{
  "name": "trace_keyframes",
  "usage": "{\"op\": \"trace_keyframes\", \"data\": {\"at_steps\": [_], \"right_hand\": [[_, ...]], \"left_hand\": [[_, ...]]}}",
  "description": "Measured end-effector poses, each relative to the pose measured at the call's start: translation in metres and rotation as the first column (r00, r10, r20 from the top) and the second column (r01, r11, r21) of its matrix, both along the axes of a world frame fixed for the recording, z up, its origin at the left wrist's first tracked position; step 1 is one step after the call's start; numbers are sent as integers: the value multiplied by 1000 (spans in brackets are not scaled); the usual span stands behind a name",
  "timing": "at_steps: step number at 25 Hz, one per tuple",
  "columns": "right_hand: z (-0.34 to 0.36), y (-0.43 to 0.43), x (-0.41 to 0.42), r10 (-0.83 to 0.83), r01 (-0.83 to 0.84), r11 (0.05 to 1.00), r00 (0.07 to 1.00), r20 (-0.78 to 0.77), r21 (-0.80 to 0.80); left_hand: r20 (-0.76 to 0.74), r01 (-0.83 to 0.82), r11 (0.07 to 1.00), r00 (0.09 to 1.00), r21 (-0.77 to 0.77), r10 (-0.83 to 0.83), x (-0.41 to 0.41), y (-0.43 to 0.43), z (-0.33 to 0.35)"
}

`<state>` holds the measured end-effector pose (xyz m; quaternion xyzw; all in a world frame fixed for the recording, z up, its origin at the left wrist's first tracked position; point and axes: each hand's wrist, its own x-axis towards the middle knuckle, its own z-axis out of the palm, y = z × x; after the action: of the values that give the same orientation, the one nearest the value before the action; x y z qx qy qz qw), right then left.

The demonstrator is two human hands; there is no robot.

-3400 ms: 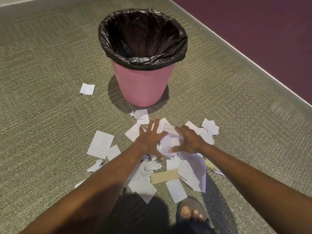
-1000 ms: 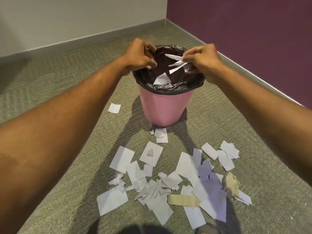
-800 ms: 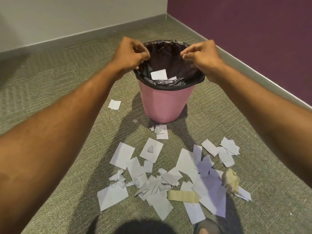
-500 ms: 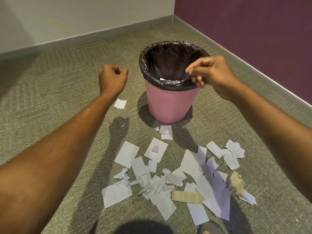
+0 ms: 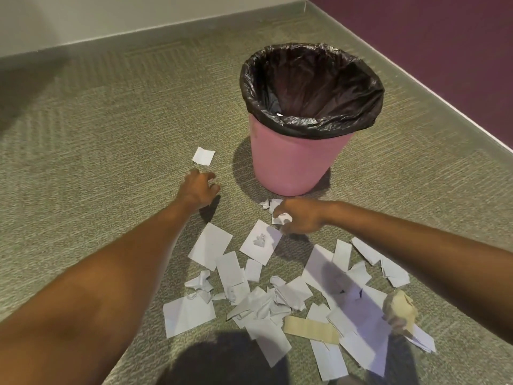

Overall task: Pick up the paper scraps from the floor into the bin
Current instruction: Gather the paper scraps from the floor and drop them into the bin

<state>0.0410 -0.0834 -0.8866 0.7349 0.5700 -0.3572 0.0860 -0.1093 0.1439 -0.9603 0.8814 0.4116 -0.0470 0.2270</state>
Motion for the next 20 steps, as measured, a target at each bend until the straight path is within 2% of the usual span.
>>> {"op": "trace_keyframes", "data": {"at_steps": [4, 9, 14, 17, 20], "right_hand": [[-51, 4, -9, 143, -139, 990, 968, 205, -33], [-88, -4, -23, 91, -75, 994, 975, 202, -83], [-106, -13, -30, 71, -62, 997, 959, 276, -44], [-110, -9, -33, 45, -33, 998, 965, 259, -51], [-112, -7, -32, 18, -8, 999, 967, 255, -41]], "left_hand": [[-53, 70, 995, 996, 75, -66, 16, 5, -4], [-52, 53, 994, 998, 99, -48, 34, 20, -16], [-76, 26, 969, 997, 246, -7, 48, 46, -33], [-45, -9, 976, 999, 216, 20, 62, 60, -39], [20, -108, 992, 994, 66, 107, 74, 79, -45]]}}
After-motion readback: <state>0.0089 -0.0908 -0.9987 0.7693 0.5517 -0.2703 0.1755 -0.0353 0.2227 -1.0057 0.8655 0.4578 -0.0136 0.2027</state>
